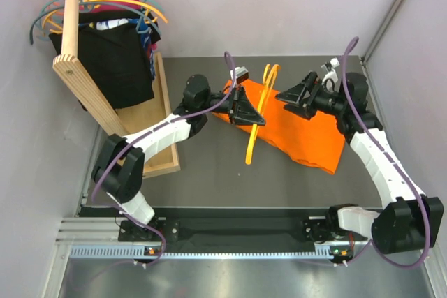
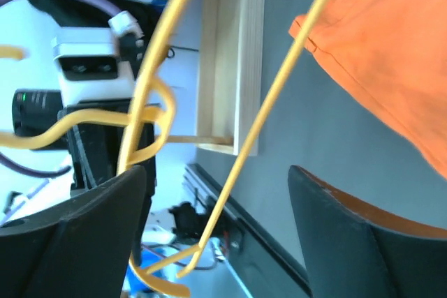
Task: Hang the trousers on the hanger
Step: Pick up the hanger from the clothesline, then place the trousers on the hanger.
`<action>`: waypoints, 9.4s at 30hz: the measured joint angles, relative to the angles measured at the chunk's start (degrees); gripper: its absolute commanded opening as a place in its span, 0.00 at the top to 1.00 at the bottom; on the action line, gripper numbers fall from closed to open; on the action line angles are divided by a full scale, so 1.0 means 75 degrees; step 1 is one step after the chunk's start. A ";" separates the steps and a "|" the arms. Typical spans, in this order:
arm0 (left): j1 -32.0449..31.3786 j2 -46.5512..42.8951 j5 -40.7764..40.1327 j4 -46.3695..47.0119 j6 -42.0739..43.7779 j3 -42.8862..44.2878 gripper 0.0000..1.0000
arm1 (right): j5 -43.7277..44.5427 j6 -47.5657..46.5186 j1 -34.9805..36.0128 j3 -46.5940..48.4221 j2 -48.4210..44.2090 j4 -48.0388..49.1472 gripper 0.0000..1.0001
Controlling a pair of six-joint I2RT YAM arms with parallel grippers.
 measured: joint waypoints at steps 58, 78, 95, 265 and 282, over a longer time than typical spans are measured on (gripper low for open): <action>0.0029 -0.1629 -0.3165 -0.6289 0.6053 0.1958 0.09 | 0.4197 0.1370 0.1338 0.0819 0.0076 -0.1813 1.00; -0.0734 0.0303 -0.3555 -0.7548 0.6519 0.3695 1.00 | 0.4622 0.1247 0.1445 0.1075 0.0420 -0.2363 0.99; -0.0026 0.2669 -0.3920 -0.7982 0.7122 0.4980 1.00 | 0.3561 -0.2713 -0.2055 0.0093 -0.0472 -0.4115 0.42; -0.0108 0.4552 -0.4940 -0.8973 0.5881 0.7329 1.00 | 0.1836 -0.1445 0.0697 -0.0743 0.2442 0.0793 0.66; -0.0254 0.4552 -0.5351 -0.9087 0.5951 0.7338 1.00 | 0.2171 -0.1204 0.0688 -0.0723 0.2690 0.0781 0.50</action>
